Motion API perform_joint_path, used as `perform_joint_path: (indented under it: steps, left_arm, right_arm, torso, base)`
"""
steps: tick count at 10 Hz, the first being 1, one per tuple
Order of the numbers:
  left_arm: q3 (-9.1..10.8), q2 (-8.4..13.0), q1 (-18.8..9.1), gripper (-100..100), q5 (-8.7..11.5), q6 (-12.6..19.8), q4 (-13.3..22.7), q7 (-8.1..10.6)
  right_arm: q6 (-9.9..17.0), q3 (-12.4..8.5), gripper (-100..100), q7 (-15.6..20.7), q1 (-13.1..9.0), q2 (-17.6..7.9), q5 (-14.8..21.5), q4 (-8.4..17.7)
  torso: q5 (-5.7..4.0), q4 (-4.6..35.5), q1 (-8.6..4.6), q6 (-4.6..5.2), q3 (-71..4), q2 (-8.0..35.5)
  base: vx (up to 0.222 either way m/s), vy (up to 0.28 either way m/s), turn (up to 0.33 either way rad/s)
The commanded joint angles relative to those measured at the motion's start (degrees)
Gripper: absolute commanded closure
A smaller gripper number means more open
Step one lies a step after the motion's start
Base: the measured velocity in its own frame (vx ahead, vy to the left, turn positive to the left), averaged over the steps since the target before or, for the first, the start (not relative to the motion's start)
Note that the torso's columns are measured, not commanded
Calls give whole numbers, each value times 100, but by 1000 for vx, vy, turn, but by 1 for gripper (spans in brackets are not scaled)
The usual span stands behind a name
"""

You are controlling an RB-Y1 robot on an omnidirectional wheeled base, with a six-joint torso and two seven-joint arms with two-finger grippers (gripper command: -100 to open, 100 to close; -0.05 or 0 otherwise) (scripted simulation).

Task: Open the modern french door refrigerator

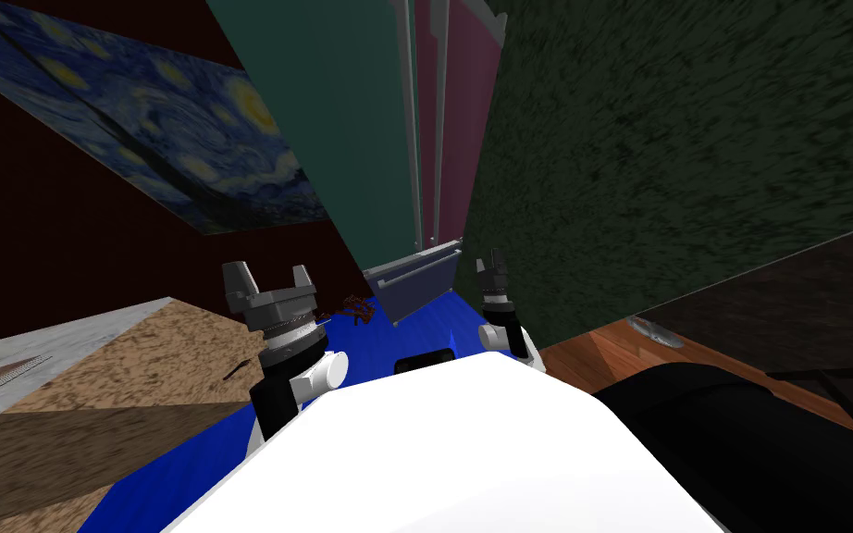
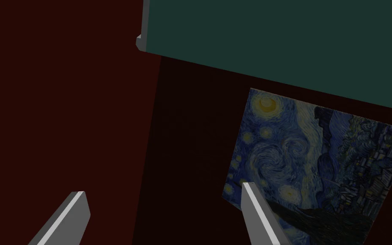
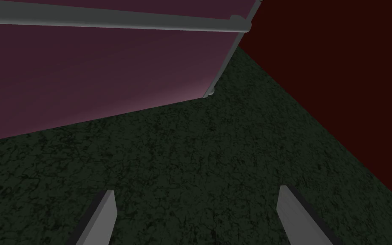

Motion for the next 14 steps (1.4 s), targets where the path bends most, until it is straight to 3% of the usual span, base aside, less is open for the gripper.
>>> perform_joint_path:
  steps: [1, 9, 10, 11, 14]
  left_arm:
    - [0, 0, 0, 0, 0, 0, 0, 0]
    - [0, 0, 0, 0, 0, 0, -2, 0]
    - [0, 0, 0, 0, 0, -1, -2, 0]
    - [0, 0, 0, 0, 0, 0, 0, 0]
    - [0, -1, 1, 0, 0, 0, 1, 0]
  right_arm:
    - [0, 0, 0, 0, 0, 0, 0, 0]
    - [-1, 0, 0, 0, 0, 0, 0, -2]
    - [-149, 38, -100, -267, -74, -253, -68, 164]
    - [-247, 64, -100, -408, -122, -351, -113, 271]
    - [-507, 135, -100, -872, -247, -520, -235, 552]
  torso:
    - [0, 235, 0, 0, -467, 232]
    - [0, 3537, 0, 0, -7073, 3539]
    - [0, 3960, 0, 0, -7919, 3962]
    - [2, 4148, 10, -2, -8317, 4149]
    - [1, 4226, 0, 2, -8457, 4226]
  base:
    - [0, 0, 0]
    - [0, 0, 0]
    - [24, 35, 83]
    - [34, 56, 99]
    - [36, 55, 66]
